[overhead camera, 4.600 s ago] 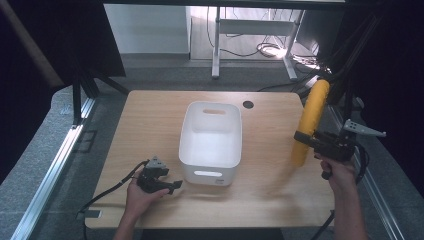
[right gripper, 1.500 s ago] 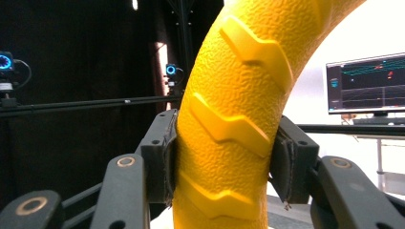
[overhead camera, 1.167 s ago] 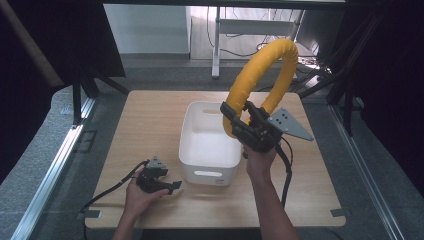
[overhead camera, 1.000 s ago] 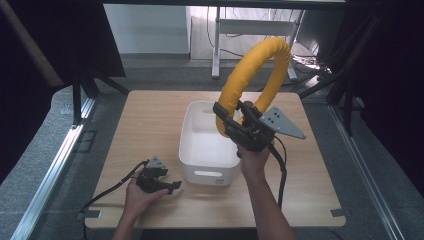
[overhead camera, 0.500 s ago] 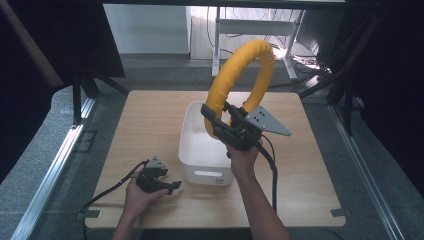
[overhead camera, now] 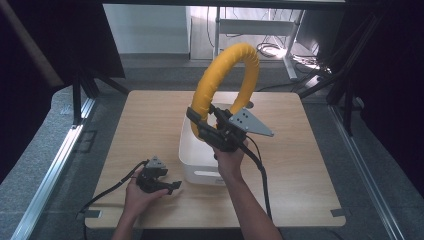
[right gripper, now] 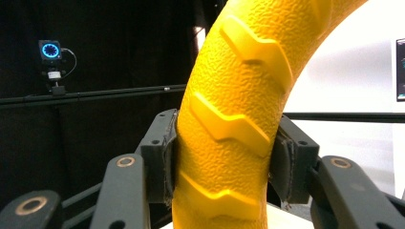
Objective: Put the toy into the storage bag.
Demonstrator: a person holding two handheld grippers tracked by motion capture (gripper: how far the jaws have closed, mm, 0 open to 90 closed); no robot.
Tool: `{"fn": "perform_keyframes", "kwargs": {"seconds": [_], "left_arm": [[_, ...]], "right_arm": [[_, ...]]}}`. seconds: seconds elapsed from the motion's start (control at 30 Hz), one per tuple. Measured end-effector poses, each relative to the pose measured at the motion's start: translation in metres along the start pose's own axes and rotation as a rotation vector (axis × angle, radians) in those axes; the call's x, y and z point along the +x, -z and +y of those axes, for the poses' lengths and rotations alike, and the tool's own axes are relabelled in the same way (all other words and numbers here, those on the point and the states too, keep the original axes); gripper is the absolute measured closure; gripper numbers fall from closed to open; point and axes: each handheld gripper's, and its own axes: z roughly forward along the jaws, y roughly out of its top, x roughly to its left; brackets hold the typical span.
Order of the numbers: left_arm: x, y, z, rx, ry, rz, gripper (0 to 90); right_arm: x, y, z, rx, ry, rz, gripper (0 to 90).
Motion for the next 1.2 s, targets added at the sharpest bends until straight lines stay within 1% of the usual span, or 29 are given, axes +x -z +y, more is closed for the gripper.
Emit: {"fn": "perform_keyframes", "kwargs": {"seconds": [0.17,0.2,0.3,0.33,0.5,0.97,1.03,1.07,1.2], "left_arm": [[0.000,0.000,0.000,0.001,0.000,0.000,23.6],[0.000,-0.001,0.000,0.002,0.001,0.000,23.6],[0.000,-0.001,0.000,0.002,0.001,-0.001,23.6],[0.000,-0.001,0.000,0.002,0.001,-0.001,23.6],[0.000,-0.001,0.000,0.002,0.001,-0.002,23.6],[0.000,-0.003,0.000,0.010,-0.005,-0.003,23.4],[0.000,-0.003,0.000,0.009,-0.005,-0.002,23.5],[0.000,-0.003,0.000,0.003,0.003,-0.002,23.4],[0.000,-0.003,-0.001,0.006,0.001,-0.002,23.5]], "right_arm": [[0.001,-0.003,-0.005,0.010,-0.009,0.004,49.5],[0.003,-0.005,-0.007,0.009,-0.017,0.005,49.5],[0.004,-0.006,-0.010,0.014,-0.015,0.004,49.6],[0.007,-0.007,-0.014,0.022,-0.011,0.003,49.6],[0.009,-0.008,-0.018,0.030,-0.016,0.011,49.5],[0.012,-0.009,-0.032,0.042,-0.035,-0.001,49.5],[0.012,-0.009,-0.033,0.042,-0.040,-0.004,49.5],[0.012,-0.009,-0.034,0.043,-0.042,-0.004,49.5],[0.013,-0.009,-0.039,0.048,-0.055,-0.011,49.4]]}}
